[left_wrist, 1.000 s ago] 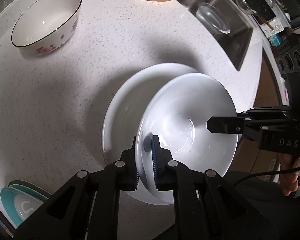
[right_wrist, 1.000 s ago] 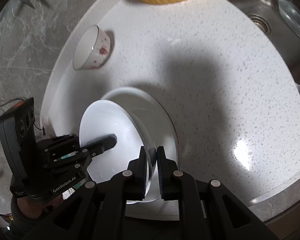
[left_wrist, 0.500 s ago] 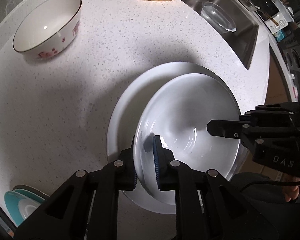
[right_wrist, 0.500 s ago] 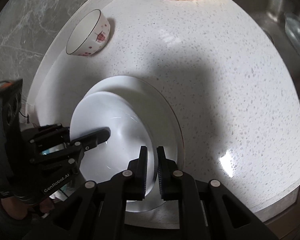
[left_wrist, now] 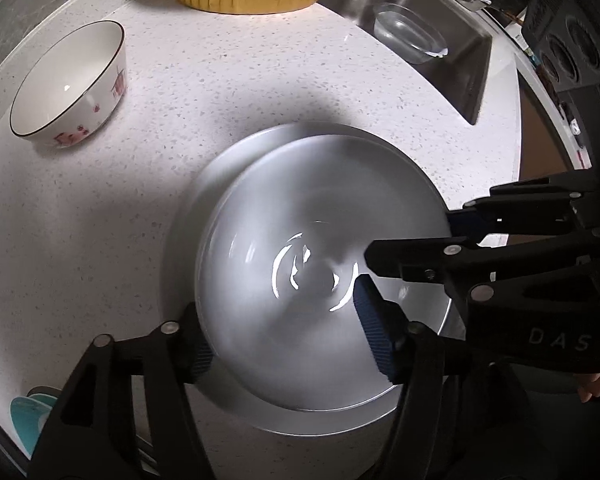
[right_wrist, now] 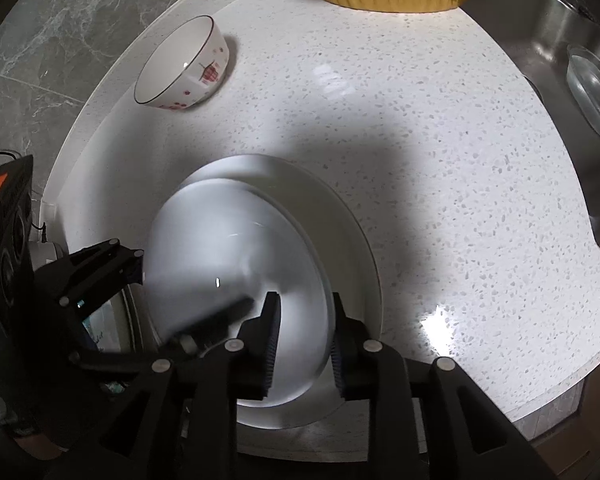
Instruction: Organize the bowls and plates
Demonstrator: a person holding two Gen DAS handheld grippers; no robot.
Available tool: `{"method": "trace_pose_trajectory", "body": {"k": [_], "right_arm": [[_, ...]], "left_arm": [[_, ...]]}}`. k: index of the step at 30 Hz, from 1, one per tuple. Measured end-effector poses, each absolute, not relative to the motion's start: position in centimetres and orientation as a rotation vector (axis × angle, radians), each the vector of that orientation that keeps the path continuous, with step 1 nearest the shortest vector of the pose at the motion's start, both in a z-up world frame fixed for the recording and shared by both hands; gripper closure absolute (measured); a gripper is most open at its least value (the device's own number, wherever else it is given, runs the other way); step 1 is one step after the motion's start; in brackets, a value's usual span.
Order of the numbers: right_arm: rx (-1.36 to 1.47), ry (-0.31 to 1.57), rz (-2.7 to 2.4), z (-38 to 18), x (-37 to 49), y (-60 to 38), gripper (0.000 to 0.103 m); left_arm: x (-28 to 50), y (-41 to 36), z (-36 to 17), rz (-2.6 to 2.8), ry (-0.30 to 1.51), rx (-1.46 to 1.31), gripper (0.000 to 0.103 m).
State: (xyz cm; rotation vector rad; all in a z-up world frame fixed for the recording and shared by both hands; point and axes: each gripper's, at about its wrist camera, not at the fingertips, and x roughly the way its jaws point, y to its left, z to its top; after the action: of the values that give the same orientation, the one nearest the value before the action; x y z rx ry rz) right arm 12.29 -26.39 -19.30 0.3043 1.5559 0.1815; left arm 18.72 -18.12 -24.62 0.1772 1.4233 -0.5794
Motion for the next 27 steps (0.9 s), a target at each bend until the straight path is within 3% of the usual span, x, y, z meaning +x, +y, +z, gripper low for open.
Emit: {"method": "trace_pose_trajectory", "body": {"k": [3,4,6,7,15,19,21,27], "right_arm": [[0.312,1.542,0.177,-18.8,12.5,-26.1,0.064],[0.318,1.532,0.175,-18.5,12.7,-25.9,0.062],[0.327,1.52,0.165,-17.9,13.0,-26.2,0.046],[0.341,1.515,0.169,-17.6,13.1,-26.5,0.045],[0.4,1.46,0.167,-14.5,14.3,-28.1,0.043],[0.42,1.407,0.193,-12.7,16.2,-28.6,0.038],[0.413,1.375,0.214,-11.7,18.0,-28.5,0.031],[0.368,1.321,0.283,-10.7,23.9,-25.6,0.029]], "left_arm": [[18.9,-17.8,-24.4,-0.587,1.42,0.159,0.042],[18.9,-17.5,-24.3,-0.587,1.416,0.155,0.039],[19.0,-17.3,-23.5,-0.586,1.399,0.146,0.031],[19.0,-17.1,-22.9,-0.579,1.385,0.149,0.027],[20.7,-13.8,-18.6,-0.524,1.321,0.094,0.026],[22.9,-10.4,-15.8,-0.465,1.268,0.07,0.013],[24.8,-8.0,-15.1,-0.393,1.245,0.069,0.013],[31.8,-1.7,-16.0,-0.246,1.227,-0.014,0.011]]}}
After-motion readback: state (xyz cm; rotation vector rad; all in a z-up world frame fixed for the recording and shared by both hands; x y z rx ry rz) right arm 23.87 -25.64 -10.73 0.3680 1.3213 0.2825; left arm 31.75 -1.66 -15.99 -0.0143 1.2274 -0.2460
